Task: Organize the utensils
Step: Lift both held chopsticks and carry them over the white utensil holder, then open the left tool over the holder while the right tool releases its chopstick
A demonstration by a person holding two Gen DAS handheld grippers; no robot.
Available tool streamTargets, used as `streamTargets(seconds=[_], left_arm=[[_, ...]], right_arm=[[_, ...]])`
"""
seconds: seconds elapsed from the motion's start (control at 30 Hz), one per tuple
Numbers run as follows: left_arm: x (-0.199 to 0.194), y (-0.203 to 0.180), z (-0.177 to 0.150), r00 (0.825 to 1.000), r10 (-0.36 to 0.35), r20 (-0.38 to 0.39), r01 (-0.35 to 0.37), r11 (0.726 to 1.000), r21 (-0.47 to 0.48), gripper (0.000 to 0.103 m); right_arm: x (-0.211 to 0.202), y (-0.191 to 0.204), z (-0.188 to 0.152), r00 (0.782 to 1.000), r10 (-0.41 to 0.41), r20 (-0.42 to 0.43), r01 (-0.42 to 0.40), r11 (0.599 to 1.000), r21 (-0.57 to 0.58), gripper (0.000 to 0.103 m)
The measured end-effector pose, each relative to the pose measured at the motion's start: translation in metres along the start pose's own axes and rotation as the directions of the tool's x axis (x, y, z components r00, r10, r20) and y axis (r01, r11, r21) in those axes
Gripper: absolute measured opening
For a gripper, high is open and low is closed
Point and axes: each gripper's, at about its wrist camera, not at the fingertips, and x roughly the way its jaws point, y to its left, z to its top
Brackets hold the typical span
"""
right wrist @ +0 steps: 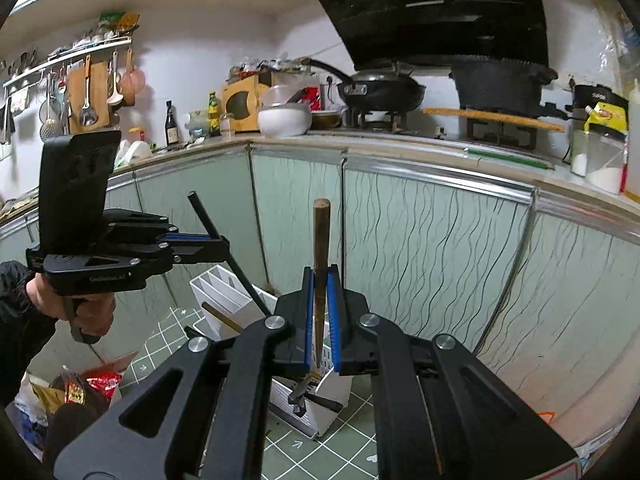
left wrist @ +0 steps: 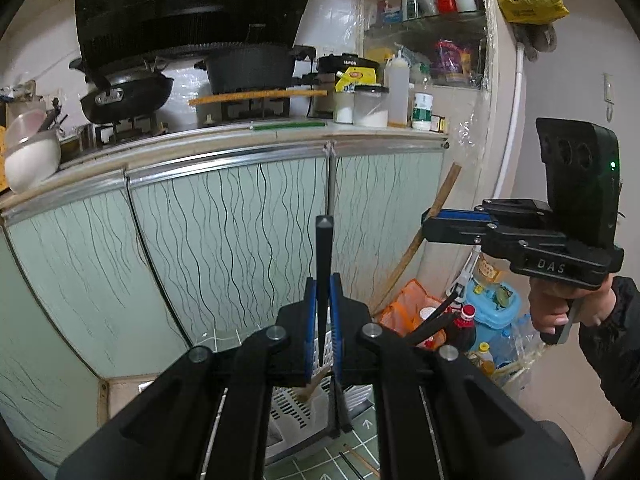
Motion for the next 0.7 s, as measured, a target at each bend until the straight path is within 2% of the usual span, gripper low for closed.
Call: streamTargets(seconds=[0.33,0.37,0.4,0.43,0.47,0.53,0.57,0.7], left_arm=[[0.016,0.013,-0.013,1.0,-0.009,-0.028,0.009,1.0,-0.011,0.008],[0.015,0.013,-0.013,1.0,-0.005,-0.03,0.004,1.0,-0.008,0.014],[0.014,0.013,-0.013,1.0,0.004,-0.03,-0.004,1.0,-0.005,0.045],[0.012,0.013,-0.013,1.0,0.013,-0.025,-0.013,1.0,-0.003,0.063],[0.007,0.012,-0.013,1.0,0.03,-0.008,-0.03,1.0,0.002,0.094],[-0.003,0.012,-0.012,0.999,0.047,0.021,-0.047,0.999,0.011,0.095],[-0.007,0.012,-0.012,0.999,0.05,0.015,-0.051,0.999,0.008,0.095],[-0.016,0.008,-0.016,0.997,0.082,-0.006,-0.081,0.996,0.031,0.097]], right_arm=[[0.035,-0.009,-0.007,0.99,0.073,-0.12,-0.077,0.997,-0.027,0.007],[0.036,-0.009,-0.007,0.99,0.07,-0.123,-0.074,0.997,-0.028,0.013],[0.036,-0.011,-0.007,0.989,0.078,-0.129,-0.081,0.997,-0.017,0.023],[0.035,-0.012,-0.006,0.989,0.072,-0.131,-0.074,0.997,-0.011,0.056],[0.033,-0.013,-0.005,0.99,0.06,-0.129,-0.062,0.998,-0.011,0.076],[0.026,-0.013,-0.005,0.991,0.055,-0.118,-0.057,0.998,-0.015,0.078],[0.023,-0.013,-0.004,0.991,0.061,-0.12,-0.062,0.998,-0.008,0.087],[0.009,-0.011,-0.006,0.993,0.039,-0.114,-0.041,0.999,-0.011,0.094]])
